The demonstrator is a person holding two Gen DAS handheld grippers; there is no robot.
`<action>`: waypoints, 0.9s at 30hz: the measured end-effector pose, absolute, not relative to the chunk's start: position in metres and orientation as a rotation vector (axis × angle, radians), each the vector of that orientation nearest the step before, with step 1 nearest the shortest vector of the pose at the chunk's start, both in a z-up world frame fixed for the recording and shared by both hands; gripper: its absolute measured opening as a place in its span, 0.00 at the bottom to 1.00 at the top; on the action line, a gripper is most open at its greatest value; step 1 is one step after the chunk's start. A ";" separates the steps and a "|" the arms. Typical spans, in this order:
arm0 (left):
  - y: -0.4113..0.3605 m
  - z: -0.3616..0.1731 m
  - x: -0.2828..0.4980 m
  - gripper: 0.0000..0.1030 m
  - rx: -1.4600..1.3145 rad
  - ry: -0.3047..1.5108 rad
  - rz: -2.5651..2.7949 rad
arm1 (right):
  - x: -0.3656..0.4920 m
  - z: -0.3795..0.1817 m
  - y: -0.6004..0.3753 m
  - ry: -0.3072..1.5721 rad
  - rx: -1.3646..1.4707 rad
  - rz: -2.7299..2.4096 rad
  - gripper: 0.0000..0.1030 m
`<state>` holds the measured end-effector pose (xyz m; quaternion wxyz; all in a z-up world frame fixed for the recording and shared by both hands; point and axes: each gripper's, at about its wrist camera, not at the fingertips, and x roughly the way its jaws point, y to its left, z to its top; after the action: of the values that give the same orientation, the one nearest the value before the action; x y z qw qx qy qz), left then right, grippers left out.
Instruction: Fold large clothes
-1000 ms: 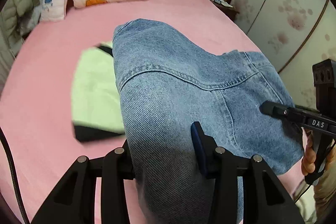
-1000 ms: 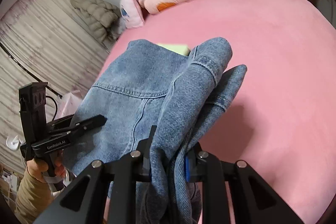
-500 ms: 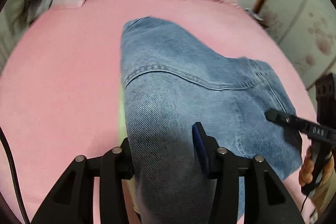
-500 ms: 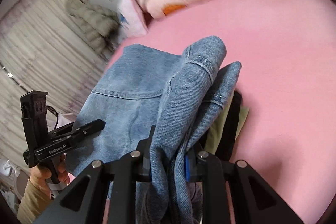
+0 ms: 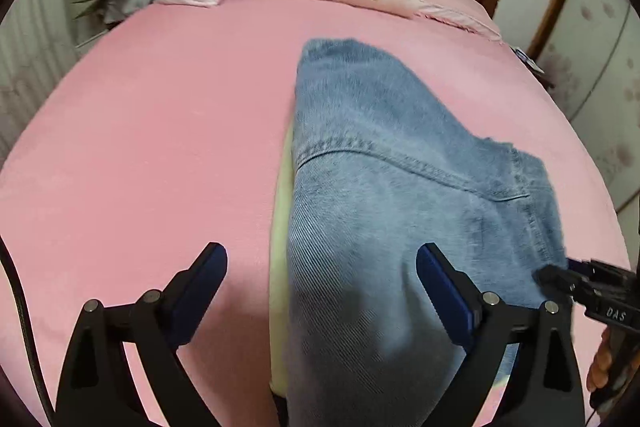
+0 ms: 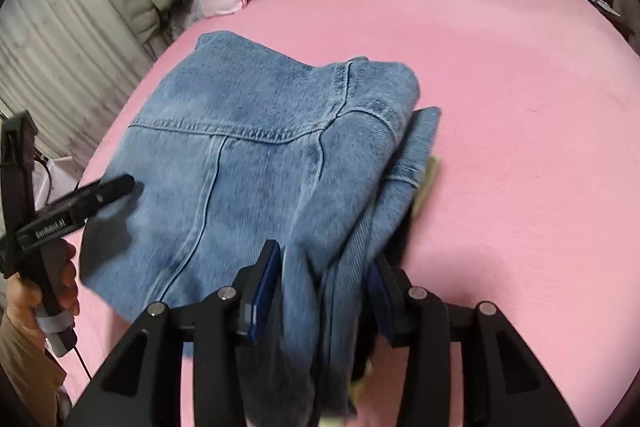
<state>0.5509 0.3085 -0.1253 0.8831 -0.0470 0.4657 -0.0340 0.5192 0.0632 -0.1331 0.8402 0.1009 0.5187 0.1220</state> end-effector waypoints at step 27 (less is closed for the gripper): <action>0.170 0.090 0.252 0.93 0.015 0.862 -0.058 | 0.249 0.092 0.001 0.968 0.136 0.268 0.42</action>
<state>0.2521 0.1701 0.0897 0.9081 0.0073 0.4178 -0.0282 0.2486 0.0014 0.0916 0.8743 0.0649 0.4636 0.1282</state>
